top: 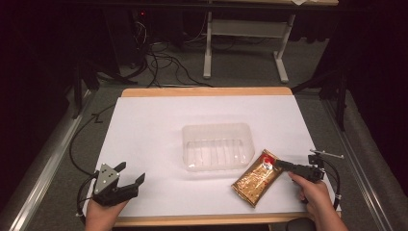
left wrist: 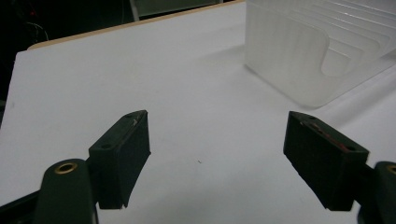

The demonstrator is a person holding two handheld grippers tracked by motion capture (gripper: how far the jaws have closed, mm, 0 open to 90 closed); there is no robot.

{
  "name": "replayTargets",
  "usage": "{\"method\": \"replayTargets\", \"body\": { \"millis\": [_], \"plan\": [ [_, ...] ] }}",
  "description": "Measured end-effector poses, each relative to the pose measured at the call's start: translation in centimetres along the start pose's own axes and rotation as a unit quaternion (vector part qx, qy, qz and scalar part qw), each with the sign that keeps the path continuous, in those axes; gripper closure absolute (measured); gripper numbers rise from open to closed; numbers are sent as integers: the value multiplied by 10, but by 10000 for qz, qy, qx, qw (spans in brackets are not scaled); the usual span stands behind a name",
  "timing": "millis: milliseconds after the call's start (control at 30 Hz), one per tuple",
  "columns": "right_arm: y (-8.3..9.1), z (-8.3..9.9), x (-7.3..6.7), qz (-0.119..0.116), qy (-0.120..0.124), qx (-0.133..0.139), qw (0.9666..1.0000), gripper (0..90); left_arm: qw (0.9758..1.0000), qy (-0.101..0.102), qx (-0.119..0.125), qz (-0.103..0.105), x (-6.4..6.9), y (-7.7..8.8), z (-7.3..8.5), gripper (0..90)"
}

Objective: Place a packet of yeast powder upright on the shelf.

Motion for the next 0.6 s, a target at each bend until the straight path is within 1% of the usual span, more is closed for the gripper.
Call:
{"method": "replayTargets", "body": {
  "millis": [100,133,167,200,233,300,367,467,500,533,600],
  "plan": [
    [-1,0,0,-28,5,-36,10000,503,10000,2,6,-9,0,1,0,233],
    [-1,1,0,-42,40,-62,10000,516,10000,8,10,-13,0,1,0,233],
    [-2,1,-1,-42,19,-93,9999,527,10000,5,16,-13,0,2,-1,233],
    [-2,2,-1,-25,68,-119,9999,536,10000,12,33,-17,0,2,-1,233],
    [-3,2,-2,26,118,-126,9998,563,10000,12,33,-17,0,2,-1,233],
    [-3,3,-2,231,267,-163,9992,636,10000,36,35,-29,-1,2,-1,233],
    [-3,3,-1,349,320,-204,9987,695,10000,42,40,-35,-1,2,-1,233],
    [-3,3,-1,387,353,-230,9984,773,10000,27,42,-29,-1,2,-1,233],
    [-3,3,-2,401,404,-223,9981,798,10000,28,41,-30,-1,2,-1,233],
    [-2,2,-3,434,505,-176,9976,814,10000,28,42,-35,-1,3,-1,233],
    [-1,1,-6,433,604,-129,9972,856,10000,28,46,-40,-2,3,-1,233]
  ]
}}
Point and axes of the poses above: each handheld gripper's, and its own axes: y roughly backward along the jaws, z roughly out of its underside, x roughly to its right, the point moved 6 cm from there along -y, roughly forward along the jaws, and after that the axes turned 1 degree about y, right-handed, at the moved point
